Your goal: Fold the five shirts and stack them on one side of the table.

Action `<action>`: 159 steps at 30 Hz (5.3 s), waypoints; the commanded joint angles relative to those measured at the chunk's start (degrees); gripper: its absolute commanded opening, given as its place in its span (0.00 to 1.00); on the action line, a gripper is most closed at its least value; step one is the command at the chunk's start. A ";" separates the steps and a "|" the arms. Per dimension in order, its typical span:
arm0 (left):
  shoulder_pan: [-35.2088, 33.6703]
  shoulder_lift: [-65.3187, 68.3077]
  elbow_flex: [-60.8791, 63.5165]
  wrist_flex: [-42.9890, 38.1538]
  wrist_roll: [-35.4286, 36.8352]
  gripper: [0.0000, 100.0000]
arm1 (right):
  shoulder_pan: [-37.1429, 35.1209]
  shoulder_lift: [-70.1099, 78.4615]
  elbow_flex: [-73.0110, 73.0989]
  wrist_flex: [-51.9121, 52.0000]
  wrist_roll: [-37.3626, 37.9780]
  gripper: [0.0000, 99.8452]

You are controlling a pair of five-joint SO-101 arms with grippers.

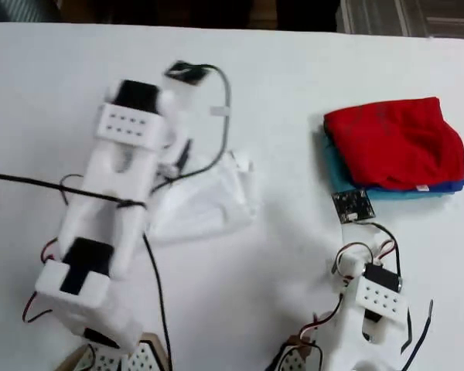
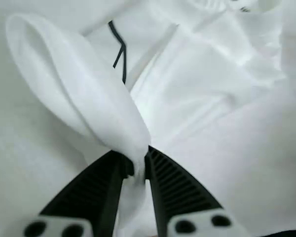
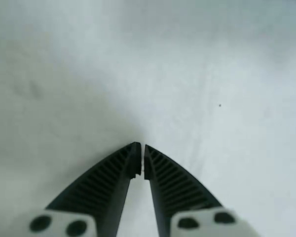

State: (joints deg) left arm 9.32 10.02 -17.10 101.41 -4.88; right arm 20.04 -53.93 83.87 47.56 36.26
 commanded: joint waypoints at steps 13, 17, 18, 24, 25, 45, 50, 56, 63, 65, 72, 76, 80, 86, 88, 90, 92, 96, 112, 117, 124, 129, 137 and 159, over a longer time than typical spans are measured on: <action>14.33 24.35 -27.47 0.79 3.52 0.03 | 0.22 -1.45 0.00 -0.92 -0.26 0.02; 15.47 31.56 -34.24 0.35 3.43 0.03 | 0.22 -1.45 0.00 -0.92 -0.26 0.02; 15.47 33.49 -35.91 0.26 3.43 0.03 | 0.22 -1.45 0.00 -0.92 -0.26 0.02; 15.38 41.49 -46.02 0.53 3.52 0.03 | 0.22 -1.45 0.00 -0.92 -0.26 0.02; 15.38 41.85 -47.16 0.53 3.52 0.03 | 0.22 -1.45 0.00 -0.92 -0.26 0.02; 14.07 26.73 -44.70 1.14 2.46 0.18 | 0.22 -1.45 0.00 -0.92 -0.26 0.02; 12.48 13.54 -33.45 0.97 0.09 0.18 | 0.22 -1.45 0.00 -0.92 -0.26 0.02; 6.15 6.68 -16.40 -1.14 -2.20 0.03 | 0.22 -1.45 0.00 -0.92 -0.26 0.02; -1.41 6.77 4.88 -19.34 -2.20 0.03 | 0.22 -1.45 0.18 -0.92 -0.26 0.02; -2.73 6.77 9.36 -23.82 -2.20 0.03 | 0.22 -1.45 0.18 -0.84 -0.35 0.02; -9.67 6.68 17.36 -31.82 -2.20 0.03 | 0.13 -1.45 0.18 -0.84 -0.35 0.02; -10.90 6.77 21.85 -36.22 -2.20 0.03 | 0.13 -1.45 0.18 -0.84 -0.35 0.02; -10.73 6.24 24.48 -37.63 -2.11 0.03 | 0.22 -1.45 -0.44 -0.57 -0.35 0.02; -11.16 2.99 18.77 -30.59 -2.02 0.03 | -4.62 -0.84 -19.60 12.70 -10.46 0.02; -11.78 1.67 16.57 -28.22 -2.02 0.03 | -11.47 -0.75 -26.02 16.40 -15.03 0.02; -12.57 0.97 14.90 -26.64 -2.02 0.03 | -20.44 0.04 -30.15 18.59 -17.85 0.02; -14.24 0.79 14.37 -26.29 -2.02 0.03 | -28.70 2.24 -33.67 19.38 -20.04 0.02; -15.91 2.20 15.69 -27.87 -2.11 0.03 | -39.52 9.27 -37.98 18.15 -20.92 0.02; -15.21 11.60 16.04 -34.02 -2.11 0.03 | -49.63 46.64 -60.57 22.11 -20.84 0.02; -15.03 13.27 16.04 -33.93 -2.20 0.03 | -46.02 52.70 -56.53 20.53 -20.84 0.02; -14.86 14.42 16.04 -33.85 -2.20 0.03 | -41.45 54.02 -55.30 19.03 -18.73 0.02; -15.03 14.15 13.14 -31.03 -2.11 0.03 | -41.54 52.35 -56.35 22.46 -18.02 0.02; -15.03 14.15 -0.04 -17.58 -2.20 0.03 | -40.31 38.55 -67.16 26.86 -18.02 0.02; -14.68 -26.11 25.36 -13.27 -2.29 0.03 | -40.75 81.19 -120.88 33.27 -24.35 0.02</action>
State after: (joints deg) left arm -5.63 -2.20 -6.81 95.60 -6.55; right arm -20.66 23.08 -29.01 78.77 12.70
